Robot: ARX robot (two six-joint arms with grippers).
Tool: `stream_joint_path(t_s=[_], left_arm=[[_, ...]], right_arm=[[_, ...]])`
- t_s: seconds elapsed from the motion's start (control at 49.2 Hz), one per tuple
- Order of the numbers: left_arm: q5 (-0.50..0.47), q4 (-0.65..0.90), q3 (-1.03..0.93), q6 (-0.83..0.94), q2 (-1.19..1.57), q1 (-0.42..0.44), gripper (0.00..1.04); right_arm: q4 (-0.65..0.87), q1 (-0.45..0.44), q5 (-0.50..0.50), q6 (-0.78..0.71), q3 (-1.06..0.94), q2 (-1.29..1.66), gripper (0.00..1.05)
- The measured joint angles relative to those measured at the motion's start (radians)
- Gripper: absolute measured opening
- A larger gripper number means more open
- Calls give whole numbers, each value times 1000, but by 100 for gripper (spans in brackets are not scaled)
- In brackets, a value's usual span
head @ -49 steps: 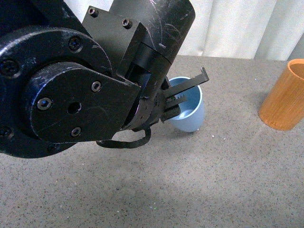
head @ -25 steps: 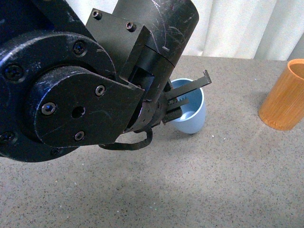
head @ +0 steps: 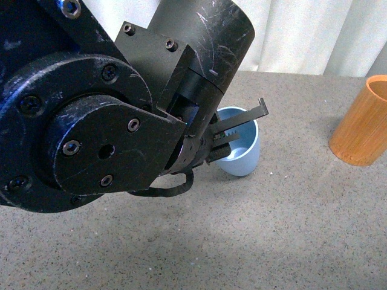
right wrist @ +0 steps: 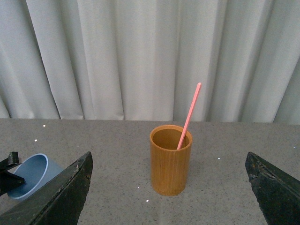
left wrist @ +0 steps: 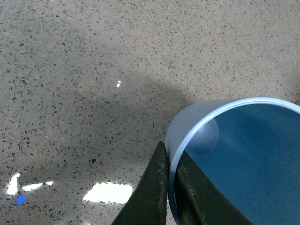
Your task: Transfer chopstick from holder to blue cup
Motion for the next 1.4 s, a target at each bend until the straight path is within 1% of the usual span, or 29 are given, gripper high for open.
stream_joint_path(t_s=[0.183, 0.203, 0.305, 0.468, 0.549, 0.569, 0.692, 0.712, 0.732, 0.793, 1.403], left_arm=[[0, -2, 0, 0, 0, -1, 5], [0, -2, 0, 1, 0, -1, 10], [-3, -4, 3, 2, 0, -2, 28], [-5, -4, 5, 4, 0, -3, 49], [-8, -6, 7, 5, 0, -4, 64], [-8, -6, 7, 5, 0, -5, 69], [-7, -8, 16, 7, 0, -7, 92], [-7, -9, 20, 7, 0, -8, 98], [-7, -10, 23, 8, 0, -8, 100], [-7, -13, 28, 8, -3, -9, 97], [-8, -28, 40, 19, -13, -6, 98]], right_arm=[[0, 0, 0, 0, 0, 0, 95], [0, 0, 0, 0, 0, 0, 95], [0, 0, 0, 0, 0, 0, 95], [0, 0, 0, 0, 0, 0, 95], [0, 0, 0, 0, 0, 0, 95], [0, 0, 0, 0, 0, 0, 95], [0, 0, 0, 0, 0, 0, 95], [0, 0, 0, 0, 0, 0, 95], [0, 0, 0, 0, 0, 0, 95], [0, 0, 0, 0, 0, 0, 95], [0, 0, 0, 0, 0, 0, 95]])
